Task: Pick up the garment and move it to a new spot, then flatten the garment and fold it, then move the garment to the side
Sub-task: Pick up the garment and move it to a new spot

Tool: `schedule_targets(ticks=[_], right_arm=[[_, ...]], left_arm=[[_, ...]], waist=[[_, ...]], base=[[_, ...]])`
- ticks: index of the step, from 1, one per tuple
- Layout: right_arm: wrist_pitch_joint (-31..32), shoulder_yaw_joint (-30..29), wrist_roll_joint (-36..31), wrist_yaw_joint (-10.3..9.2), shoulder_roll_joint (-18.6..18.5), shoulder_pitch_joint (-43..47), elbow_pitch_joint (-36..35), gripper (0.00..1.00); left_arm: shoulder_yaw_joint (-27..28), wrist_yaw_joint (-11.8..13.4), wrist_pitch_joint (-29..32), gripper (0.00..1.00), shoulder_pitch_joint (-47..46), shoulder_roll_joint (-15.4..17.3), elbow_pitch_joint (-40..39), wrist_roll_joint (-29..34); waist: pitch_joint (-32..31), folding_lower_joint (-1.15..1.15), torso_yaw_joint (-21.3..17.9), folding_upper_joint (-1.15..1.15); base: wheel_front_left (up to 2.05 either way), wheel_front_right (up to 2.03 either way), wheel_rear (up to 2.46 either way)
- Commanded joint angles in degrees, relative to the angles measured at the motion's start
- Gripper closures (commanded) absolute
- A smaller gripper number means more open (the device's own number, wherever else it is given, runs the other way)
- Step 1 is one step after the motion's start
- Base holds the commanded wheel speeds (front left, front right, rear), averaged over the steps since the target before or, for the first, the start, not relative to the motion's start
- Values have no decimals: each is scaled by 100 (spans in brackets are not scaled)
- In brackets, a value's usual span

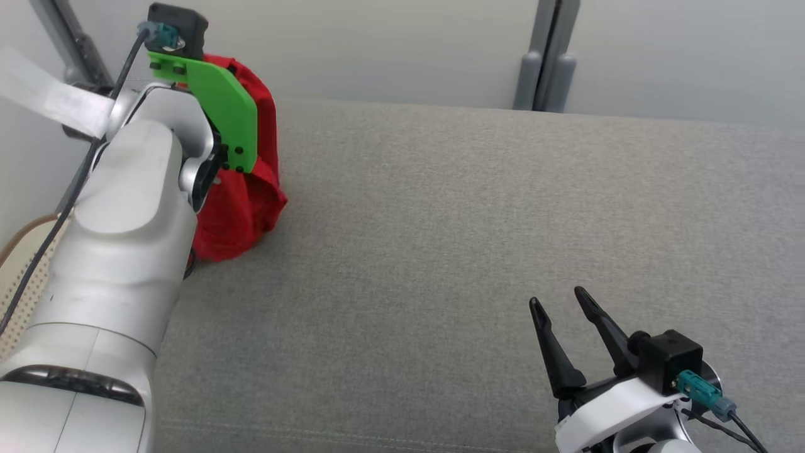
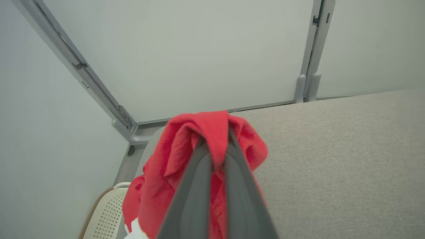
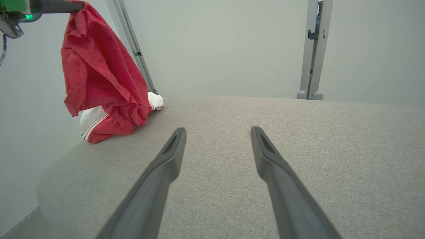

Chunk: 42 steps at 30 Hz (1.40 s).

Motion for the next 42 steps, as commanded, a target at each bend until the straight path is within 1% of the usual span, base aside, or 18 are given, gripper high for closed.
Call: schedule_targets(ticks=[1, 12, 13, 22, 26, 30, 36, 42], right_arm=[[-76, 20, 90, 0, -7, -27, 80, 0], [-258, 74, 204, 0, -7, -265, 335, 0], [-258, 74, 204, 0, -7, -265, 335, 0], [-289, 197, 253, 0, -7, -420, 406, 0], [-313, 264, 290, 0, -5, -462, 440, 0], [-335, 370, 335, 0, -6, -514, 495, 0], [-395, 468, 386, 0, -7, -620, 568, 0], [-463, 429, 411, 0, -7, -673, 606, 0]], left_arm=[[-79, -48, -18, 100, -67, -94, -74, 34], [-448, -149, -56, 100, -248, -438, -608, -134], [-448, -149, -56, 100, -248, -438, -608, -134], [-651, -125, -18, 100, -321, -551, -926, -348], [-689, -93, -76, 100, -358, -571, -1103, -549], [-852, -62, -106, 100, -383, -574, -1367, -791], [-1148, 74, -163, 100, -360, -568, -1619, -1116], [-1285, 147, -152, 100, -98, -516, -1309, -1178]], waist=[[-394, 0, -474, 0], [-612, 0, -1274, 0], [-612, 0, -1274, 0], [-622, 0, -1939, 0], [-600, 0, -2170, 0], [-565, 0, -2391, 0], [-454, 0, -2641, 0], [-311, 0, -2677, 0]], base=[[0, 0, 0], [0, 0, 0], [0, 0, 0], [0, 0, 0], [0, 0, 0], [0, 0, 0], [0, 0, 0], [0, 0, 0]])
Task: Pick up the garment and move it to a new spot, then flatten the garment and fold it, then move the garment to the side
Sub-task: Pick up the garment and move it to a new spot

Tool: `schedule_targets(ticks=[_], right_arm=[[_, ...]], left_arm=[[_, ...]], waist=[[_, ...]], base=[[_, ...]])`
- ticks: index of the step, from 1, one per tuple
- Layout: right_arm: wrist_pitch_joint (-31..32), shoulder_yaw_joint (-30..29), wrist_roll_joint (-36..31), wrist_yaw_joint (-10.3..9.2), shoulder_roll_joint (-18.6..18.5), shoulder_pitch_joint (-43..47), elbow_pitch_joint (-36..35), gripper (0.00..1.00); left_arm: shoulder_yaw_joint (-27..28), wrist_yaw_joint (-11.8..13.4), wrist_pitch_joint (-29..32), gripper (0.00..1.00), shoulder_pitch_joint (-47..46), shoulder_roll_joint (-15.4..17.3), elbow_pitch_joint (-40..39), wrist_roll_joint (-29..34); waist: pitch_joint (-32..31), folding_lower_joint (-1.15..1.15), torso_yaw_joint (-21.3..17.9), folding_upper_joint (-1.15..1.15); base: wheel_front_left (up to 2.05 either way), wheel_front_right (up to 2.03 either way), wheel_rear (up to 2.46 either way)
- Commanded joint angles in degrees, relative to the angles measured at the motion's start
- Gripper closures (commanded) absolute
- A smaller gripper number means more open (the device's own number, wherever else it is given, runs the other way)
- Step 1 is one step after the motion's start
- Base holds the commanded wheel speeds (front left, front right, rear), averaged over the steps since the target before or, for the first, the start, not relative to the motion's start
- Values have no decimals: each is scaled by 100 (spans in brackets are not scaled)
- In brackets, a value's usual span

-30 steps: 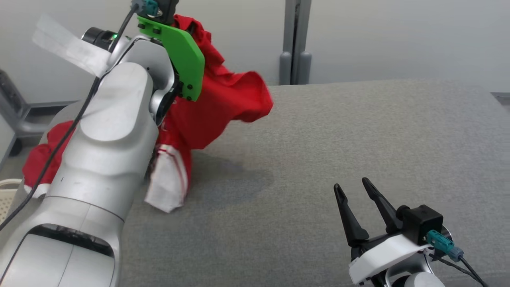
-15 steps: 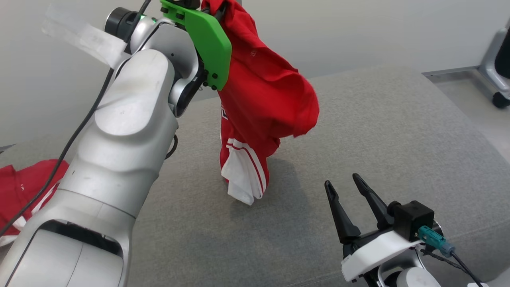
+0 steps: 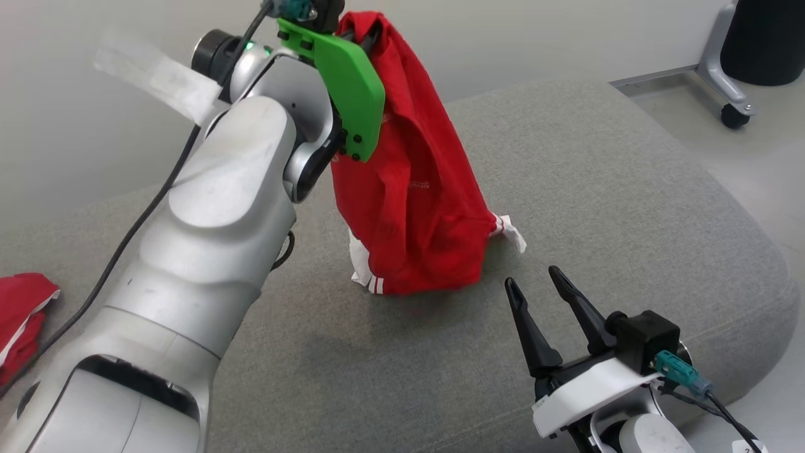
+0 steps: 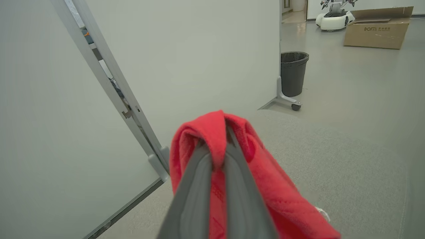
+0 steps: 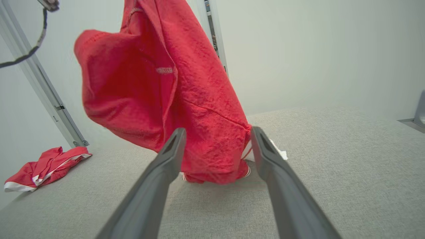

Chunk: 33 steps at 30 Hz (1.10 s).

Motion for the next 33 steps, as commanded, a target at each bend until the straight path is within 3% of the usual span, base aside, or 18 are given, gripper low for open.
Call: schedule_targets(ticks=[1, 18, 20, 27, 33], right_arm=[[-34, -30, 52, 0, -11, -60, 27, 0], [17, 73, 38, 0, -11, -110, 66, 0], [28, 108, 31, 0, -10, -111, 52, 0], [65, 121, -17, 0, -10, -59, 25, 0], [90, -1, -52, 0, -9, 7, 37, 0]], left_arm=[[-12, 26, 2, 100, 162, 94, 104, -20], [-297, 32, -119, 99, 1274, 560, 1426, 24], [-345, 57, -177, 0, 1350, 618, 1553, 76], [-372, 66, -399, 0, 1421, 622, 1839, 47], [-373, -4, -572, 0, 1333, 633, 1962, -18]], waist=[[72, 0, 2, -1], [242, 0, 151, -1], [267, 0, 125, -1], [341, 0, 130, -1], [207, 0, 384, -1]], base=[[0, 0, 0], [0, 0, 0], [0, 0, 0], [0, 0, 0], [0, 0, 0]])
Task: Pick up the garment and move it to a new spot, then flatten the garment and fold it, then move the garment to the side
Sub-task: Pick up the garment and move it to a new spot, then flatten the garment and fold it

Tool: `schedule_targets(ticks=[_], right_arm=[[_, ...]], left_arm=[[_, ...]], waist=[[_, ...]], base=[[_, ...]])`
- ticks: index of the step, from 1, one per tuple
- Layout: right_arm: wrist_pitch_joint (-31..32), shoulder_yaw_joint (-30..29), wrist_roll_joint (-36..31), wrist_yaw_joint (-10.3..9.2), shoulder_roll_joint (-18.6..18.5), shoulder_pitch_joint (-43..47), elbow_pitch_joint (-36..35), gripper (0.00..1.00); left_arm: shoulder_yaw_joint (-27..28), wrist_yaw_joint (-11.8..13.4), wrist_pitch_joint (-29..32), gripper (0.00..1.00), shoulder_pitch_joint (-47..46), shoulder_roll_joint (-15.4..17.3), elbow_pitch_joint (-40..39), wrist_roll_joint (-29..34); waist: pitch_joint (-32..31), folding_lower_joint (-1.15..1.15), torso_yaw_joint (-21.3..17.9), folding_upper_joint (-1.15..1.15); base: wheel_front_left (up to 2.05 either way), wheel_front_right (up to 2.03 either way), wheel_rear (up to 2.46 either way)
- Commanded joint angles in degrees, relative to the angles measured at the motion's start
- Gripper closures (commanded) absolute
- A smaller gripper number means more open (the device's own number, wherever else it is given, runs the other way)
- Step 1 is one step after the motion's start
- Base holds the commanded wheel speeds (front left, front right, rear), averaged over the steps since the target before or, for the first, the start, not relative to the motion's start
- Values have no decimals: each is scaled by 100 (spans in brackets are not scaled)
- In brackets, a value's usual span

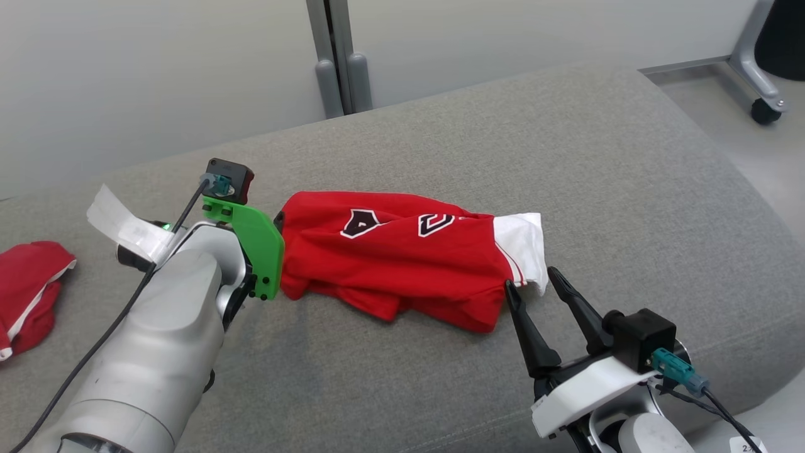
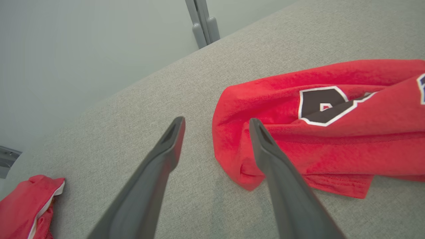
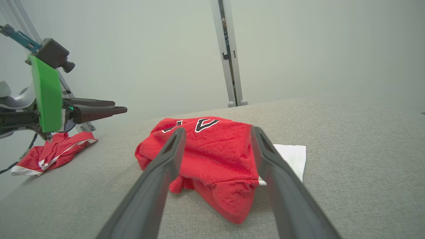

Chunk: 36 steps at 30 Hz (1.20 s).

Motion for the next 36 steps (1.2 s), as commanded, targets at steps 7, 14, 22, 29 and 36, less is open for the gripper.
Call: schedule_targets(ticks=[7, 14, 22, 29, 36], right_arm=[[9, -183, -38, 0, -9, 174, -54, 0], [150, -295, -235, 0, -8, 281, -83, 0], [460, -333, -720, 0, -9, 288, -93, 0], [521, -357, -780, 0, -8, 272, -131, 0], [545, -336, -774, 0, -8, 189, -185, 0]], left_arm=[[108, -139, -53, 0, 57, -163, -85, -294], [265, -262, 426, 0, 675, -484, -303, -915], [343, -142, 417, 0, 1232, -604, -541, -1362], [221, 75, 560, 0, 1386, -621, -862, -1763], [-120, 562, 686, 0, 1435, -614, -1222, -2289]], waist=[[-256, 0, 463, 0], [-287, 0, 601, 0], [-118, 0, 452, 0], [99, 0, 249, 0], [338, 0, 5, 0]], base=[[0, 0, 0], [0, 0, 0], [0, 0, 0], [0, 0, 0], [0, 0, 0]])
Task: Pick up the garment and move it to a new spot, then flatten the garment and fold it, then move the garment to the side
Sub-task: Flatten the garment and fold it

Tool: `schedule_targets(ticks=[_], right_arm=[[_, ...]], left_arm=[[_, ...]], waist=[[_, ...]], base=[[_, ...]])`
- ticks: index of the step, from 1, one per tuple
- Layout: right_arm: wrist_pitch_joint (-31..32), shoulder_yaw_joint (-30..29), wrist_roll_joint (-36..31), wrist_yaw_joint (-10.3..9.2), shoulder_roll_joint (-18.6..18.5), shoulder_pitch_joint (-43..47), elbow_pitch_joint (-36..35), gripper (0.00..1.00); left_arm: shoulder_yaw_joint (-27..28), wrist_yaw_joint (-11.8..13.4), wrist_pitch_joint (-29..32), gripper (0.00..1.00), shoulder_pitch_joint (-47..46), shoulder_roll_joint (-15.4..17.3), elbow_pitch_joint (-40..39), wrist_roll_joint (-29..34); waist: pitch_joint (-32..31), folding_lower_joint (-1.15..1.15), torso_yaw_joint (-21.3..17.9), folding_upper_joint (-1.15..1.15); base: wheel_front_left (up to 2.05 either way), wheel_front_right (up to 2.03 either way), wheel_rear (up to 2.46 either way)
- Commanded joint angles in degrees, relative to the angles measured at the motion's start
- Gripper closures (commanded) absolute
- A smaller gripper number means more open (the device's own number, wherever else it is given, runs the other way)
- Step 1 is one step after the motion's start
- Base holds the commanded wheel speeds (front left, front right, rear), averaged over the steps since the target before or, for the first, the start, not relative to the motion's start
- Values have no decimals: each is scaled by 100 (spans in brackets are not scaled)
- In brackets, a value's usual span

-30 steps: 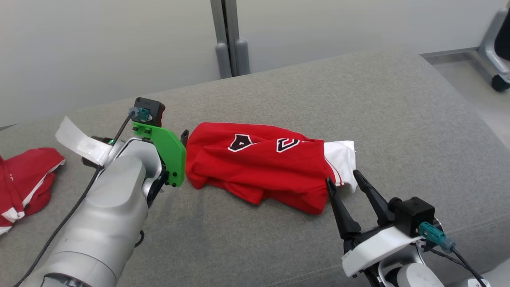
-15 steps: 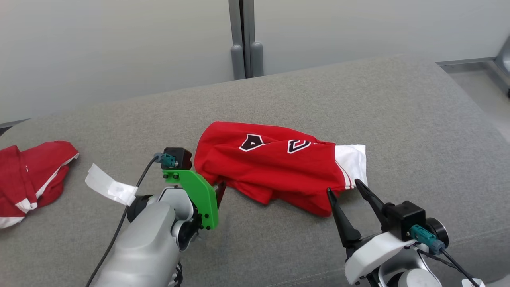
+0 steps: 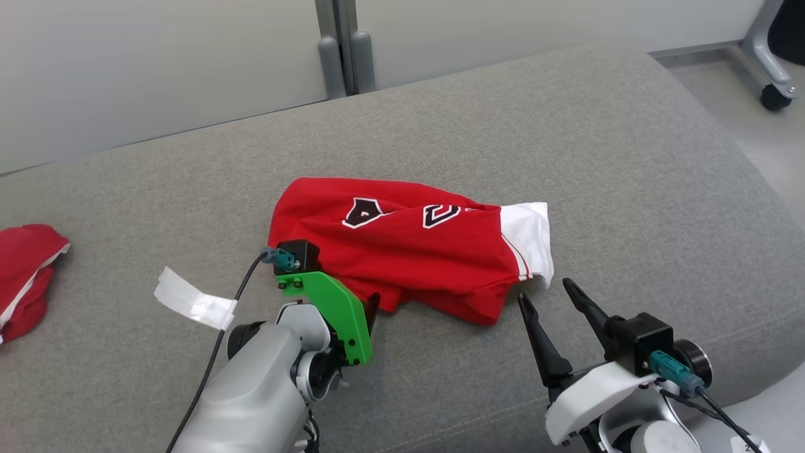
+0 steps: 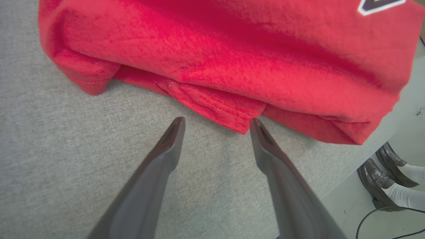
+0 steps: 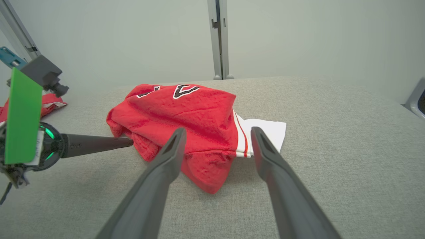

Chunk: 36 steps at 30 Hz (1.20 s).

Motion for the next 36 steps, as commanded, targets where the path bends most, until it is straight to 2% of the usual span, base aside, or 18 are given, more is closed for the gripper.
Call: schedule_targets(ticks=[1, 13, 17, 18, 19, 20, 21, 22, 23, 27, 28, 30, 31, 32, 33, 34, 35, 36], right_arm=[[13, -5, -2, 0, -8, -58, -39, 0], [-86, -39, -82, 0, -7, -148, -52, 0], [-121, -51, -83, 0, -7, -163, -61, 0], [-117, -55, -81, 0, -7, -172, -64, 0], [-123, -56, -74, 0, -7, -176, -66, 0], [-122, -45, -65, 0, -7, -181, -65, 0], [-118, -19, -46, 0, -7, -184, -57, 0], [-115, 5, -36, 0, -7, -186, -45, 0], [-108, 29, -28, 0, -7, -190, -43, 0], [-107, 53, -10, 0, -7, -210, -65, 0], [-103, 49, -10, 0, -7, -209, -65, 0], [-94, 47, -14, 0, -8, -204, -52, 0], [-90, 53, -10, 0, -8, -200, -44, 0], [-85, 65, -1, 0, -7, -198, -36, 0], [-82, 71, 6, 0, -7, -198, -31, 0], [-82, 71, 6, 0, -7, -198, -31, 0], [-83, 77, 13, 0, -8, -197, -22, 0], [-83, 76, 20, 0, -8, -194, -13, 0]], left_arm=[[-51, 77, 40, 0, 36, 22, -13, -70], [-322, 511, -98, 0, -277, 22, 115, -693], [-339, 515, -163, 0, -359, 23, 277, -821], [-338, 496, -176, 11, -376, 22, 301, -862], [-369, 516, -221, 53, -416, 22, 354, -851], [-387, 503, -223, 57, -428, 22, 397, -864], [-406, 498, -226, 55, -417, 22, 453, -898], [-416, 504, -209, 33, -403, 22, 503, -945], [-404, 477, -181, 0, -386, 22, 527, -1011], [-401, 344, -269, 0, -382, 22, 477, -1223], [-405, 304, -286, 14, -395, 22, 429, -1300], [-418, 259, -363, 8, -428, 22, 369, -1415], [-439, 245, -393, 17, -442, 22, 363, -1471], [-463, 237, -418, 32, -449, 22, 369, -1502], [-481, 224, -452, 51, -450, 22, 375, -1530], [-481, 224, -452, 51, -450, 22, 375, -1530], [-505, 225, -473, 68, -451, 22, 394, -1560], [-528, 207, -509, 99, -450, 22, 411, -1596]], waist=[[133, 0, -134, 0], [400, 0, -364, 0], [455, 0, -370, 0], [467, 0, -367, 0], [478, 0, -362, 0], [484, 0, -363, 0], [480, 0, -372, 0], [470, 0, -388, 0], [466, 0, -405, 0], [485, 0, -432, 0], [490, 0, -433, 0], [492, 0, -432, 0], [487, 0, -433, 0], [477, 0, -436, 0], [463, 0, -440, 0], [463, 0, -440, 0], [446, 0, -442, 0], [427, 0, -438, 0]], base=[[0, 0, 0], [0, 0, 0], [0, 0, 0], [0, 0, 0], [0, 0, 0], [0, 0, 0], [0, 0, 0], [0, 0, 0], [0, 0, 0], [0, 0, 0], [0, 0, 0], [0, 0, 0], [0, 0, 0], [0, 0, 0], [0, 0, 0], [0, 0, 0], [0, 0, 0], [0, 0, 0]])
